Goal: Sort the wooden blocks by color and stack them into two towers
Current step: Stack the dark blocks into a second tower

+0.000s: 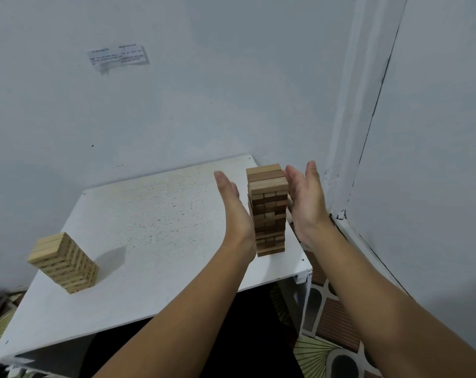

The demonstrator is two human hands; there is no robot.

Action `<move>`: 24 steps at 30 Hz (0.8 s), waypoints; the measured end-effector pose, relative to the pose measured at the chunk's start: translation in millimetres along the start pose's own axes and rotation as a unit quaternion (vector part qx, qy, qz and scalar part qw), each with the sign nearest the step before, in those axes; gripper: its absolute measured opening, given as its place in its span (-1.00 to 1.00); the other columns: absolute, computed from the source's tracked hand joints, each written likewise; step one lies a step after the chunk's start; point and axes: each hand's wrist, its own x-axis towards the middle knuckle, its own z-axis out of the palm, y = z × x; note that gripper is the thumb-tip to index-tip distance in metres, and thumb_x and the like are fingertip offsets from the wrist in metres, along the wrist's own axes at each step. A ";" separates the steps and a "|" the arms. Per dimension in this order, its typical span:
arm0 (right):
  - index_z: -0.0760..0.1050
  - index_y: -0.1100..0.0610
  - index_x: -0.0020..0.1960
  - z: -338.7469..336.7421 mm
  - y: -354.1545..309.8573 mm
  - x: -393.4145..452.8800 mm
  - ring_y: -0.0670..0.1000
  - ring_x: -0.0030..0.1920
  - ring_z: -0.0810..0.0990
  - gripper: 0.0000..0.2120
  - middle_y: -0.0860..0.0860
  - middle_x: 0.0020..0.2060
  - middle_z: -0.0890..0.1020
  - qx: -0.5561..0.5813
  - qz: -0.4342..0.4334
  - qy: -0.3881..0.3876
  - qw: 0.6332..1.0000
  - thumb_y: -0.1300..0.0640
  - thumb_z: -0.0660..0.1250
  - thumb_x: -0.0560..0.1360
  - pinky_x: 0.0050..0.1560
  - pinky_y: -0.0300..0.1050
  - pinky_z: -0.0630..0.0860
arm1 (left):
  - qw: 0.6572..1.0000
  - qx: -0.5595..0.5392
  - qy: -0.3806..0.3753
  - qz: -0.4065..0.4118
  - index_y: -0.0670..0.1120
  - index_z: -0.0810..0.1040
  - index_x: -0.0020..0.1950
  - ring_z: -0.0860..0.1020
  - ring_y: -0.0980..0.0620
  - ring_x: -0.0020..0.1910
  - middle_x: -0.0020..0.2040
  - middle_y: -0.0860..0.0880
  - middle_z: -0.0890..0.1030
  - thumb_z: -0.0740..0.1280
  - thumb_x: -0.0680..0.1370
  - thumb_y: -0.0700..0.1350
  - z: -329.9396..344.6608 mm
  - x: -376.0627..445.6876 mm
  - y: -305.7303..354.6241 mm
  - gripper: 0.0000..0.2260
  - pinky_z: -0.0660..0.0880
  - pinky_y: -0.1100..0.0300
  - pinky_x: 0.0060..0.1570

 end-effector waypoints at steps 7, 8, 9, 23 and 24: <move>0.57 0.02 0.36 -6.9 32.3 -3.7 -0.07 0.23 0.65 -0.26 0.00 0.18 0.71 -0.028 0.031 -0.004 0.999 -0.35 -0.23 0.67 0.16 -0.14 0.55 | 0.999 0.001 0.006 -0.046 0.04 0.44 0.56 0.49 -0.04 0.45 0.46 0.00 0.55 -0.14 0.43 0.64 -4.7 4.0 -28.9 -0.03 0.38 -0.08 0.43; 0.58 0.03 0.33 -7.0 34.4 -4.4 -0.09 0.16 0.68 -0.26 0.01 0.14 0.73 -0.026 0.031 -0.015 0.999 -0.32 -0.24 0.68 0.04 -0.22 0.57 | 0.999 0.000 0.000 -0.035 0.03 0.55 0.45 0.57 -0.05 0.36 0.32 -0.02 0.66 -0.15 0.44 0.64 -4.1 5.1 -32.1 -0.04 0.43 -0.12 0.42; 0.59 0.04 0.32 -6.5 36.1 -5.3 -0.12 0.13 0.70 -0.27 0.00 0.12 0.74 -0.025 0.031 -0.026 0.999 -0.31 -0.25 0.69 -0.02 -0.27 0.56 | 1.000 -0.004 -0.004 -0.027 0.03 0.63 0.36 0.62 -0.05 0.30 0.23 -0.03 0.70 -0.16 0.46 0.62 -3.2 6.3 -35.2 -0.07 0.45 -0.16 0.41; 0.35 -0.05 0.58 -13.5 60.2 -4.1 0.00 0.55 0.35 0.10 -0.02 0.50 0.46 0.004 0.054 -0.016 0.998 -0.74 0.00 0.28 0.59 0.23 0.18 | 0.998 -0.004 0.019 -0.060 0.11 0.03 0.71 0.01 0.07 0.67 0.69 0.12 0.07 -0.16 0.47 0.60 -15.1 12.0 -52.6 -0.08 -0.05 -0.06 0.60; 0.34 -0.06 0.58 -16.4 65.4 -4.4 0.01 0.55 0.34 0.12 -0.02 0.51 0.46 -0.003 0.059 -0.021 0.998 -0.76 0.01 0.26 0.59 0.25 0.17 | 0.998 -0.004 0.021 -0.067 0.10 0.01 0.71 -0.01 0.06 0.68 0.70 0.11 0.05 -0.16 0.47 0.59 -16.4 11.3 -55.7 -0.08 -0.06 -0.05 0.61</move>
